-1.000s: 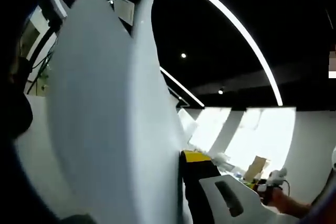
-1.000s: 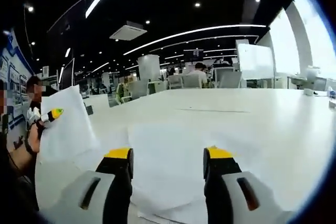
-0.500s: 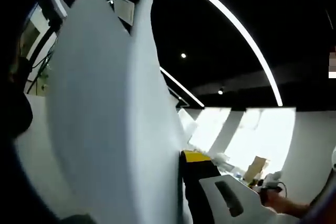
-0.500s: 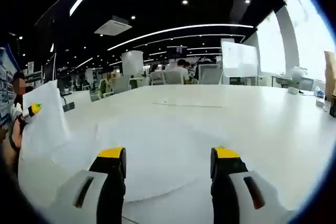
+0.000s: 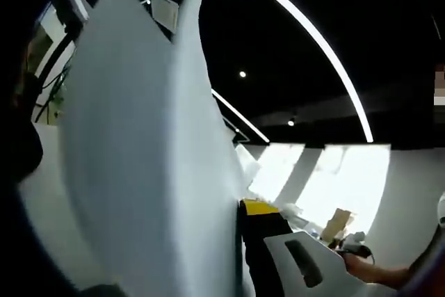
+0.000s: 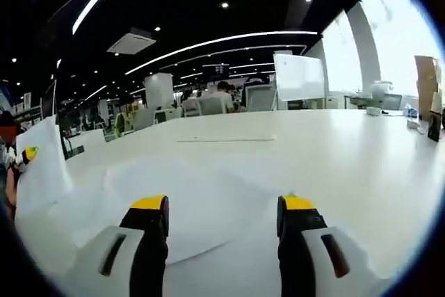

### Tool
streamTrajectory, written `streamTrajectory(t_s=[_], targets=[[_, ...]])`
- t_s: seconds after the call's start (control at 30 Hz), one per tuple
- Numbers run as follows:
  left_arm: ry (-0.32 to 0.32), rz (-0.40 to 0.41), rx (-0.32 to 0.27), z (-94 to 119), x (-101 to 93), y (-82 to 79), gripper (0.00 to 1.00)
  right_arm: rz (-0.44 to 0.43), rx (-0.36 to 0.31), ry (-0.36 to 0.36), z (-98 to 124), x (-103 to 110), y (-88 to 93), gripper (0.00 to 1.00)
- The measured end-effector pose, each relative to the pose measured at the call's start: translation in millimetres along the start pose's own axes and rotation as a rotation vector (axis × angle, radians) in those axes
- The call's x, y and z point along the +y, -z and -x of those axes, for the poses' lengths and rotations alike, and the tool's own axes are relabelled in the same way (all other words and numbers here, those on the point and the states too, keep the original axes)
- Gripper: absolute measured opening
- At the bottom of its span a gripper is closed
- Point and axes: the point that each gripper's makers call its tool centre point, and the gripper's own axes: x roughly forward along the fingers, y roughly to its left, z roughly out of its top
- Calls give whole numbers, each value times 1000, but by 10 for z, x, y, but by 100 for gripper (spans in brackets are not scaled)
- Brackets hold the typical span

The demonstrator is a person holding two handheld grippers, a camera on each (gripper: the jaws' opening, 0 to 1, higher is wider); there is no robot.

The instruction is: Organize the stack of printing papers by aligning and flattening the scattered papers on the table

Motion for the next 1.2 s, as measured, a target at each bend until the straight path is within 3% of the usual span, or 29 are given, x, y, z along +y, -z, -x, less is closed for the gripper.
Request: streamTrajectory(t_s=[0.13, 0.33, 0.6, 0.73, 0.97, 1.1, 1.2], targets=[[0, 4, -2, 3, 7, -6, 7, 12, -10, 29, -79, -162, -40, 59], [-1, 8, -7, 5, 12, -15, 7, -36, -2, 40, -182, -327, -55, 58], [-1, 8, -7, 5, 15, -17, 7, 34, 59, -45, -241, -136, 50, 48], [-1, 8, -6, 3, 14, -16, 7, 105, 88, -39, -254, -105, 108, 45], [1, 7, -7, 3, 10, -17, 7, 135, 93, -54, -251, -91, 118, 25], [1, 9, -7, 4, 7, -17, 7, 157, 97, -45, -223, -74, 115, 2], [2, 10, -8, 5, 18, -23, 7, 167, 78, -42, -213, -70, 79, 0]])
